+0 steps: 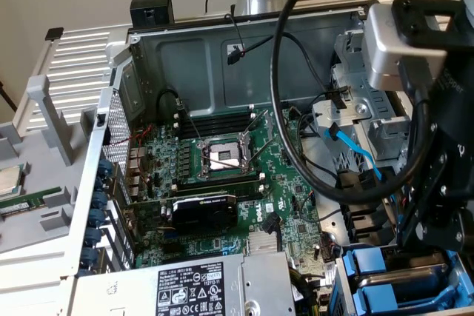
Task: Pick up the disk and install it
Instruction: 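Insert the second disk wire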
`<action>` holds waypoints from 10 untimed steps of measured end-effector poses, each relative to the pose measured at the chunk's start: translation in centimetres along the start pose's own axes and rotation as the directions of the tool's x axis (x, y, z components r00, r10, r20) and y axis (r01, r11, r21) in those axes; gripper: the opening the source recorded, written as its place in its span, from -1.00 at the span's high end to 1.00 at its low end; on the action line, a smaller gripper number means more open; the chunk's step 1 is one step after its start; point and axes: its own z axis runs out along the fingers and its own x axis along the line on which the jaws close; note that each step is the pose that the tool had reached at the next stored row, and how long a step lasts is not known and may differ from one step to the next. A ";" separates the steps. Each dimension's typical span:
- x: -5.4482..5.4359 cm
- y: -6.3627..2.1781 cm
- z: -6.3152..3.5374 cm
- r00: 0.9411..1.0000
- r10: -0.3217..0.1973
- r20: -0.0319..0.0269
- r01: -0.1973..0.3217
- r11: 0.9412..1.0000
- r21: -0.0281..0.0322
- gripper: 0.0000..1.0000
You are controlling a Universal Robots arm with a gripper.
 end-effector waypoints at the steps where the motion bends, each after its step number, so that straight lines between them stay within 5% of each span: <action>1: 0.0 0.00 0.01 1.000 -0.002 0.000 0.002 1.000 0.000 0.67; 10: -0.1 0.01 0.03 0.999 -0.051 -0.002 0.051 0.999 0.000 0.67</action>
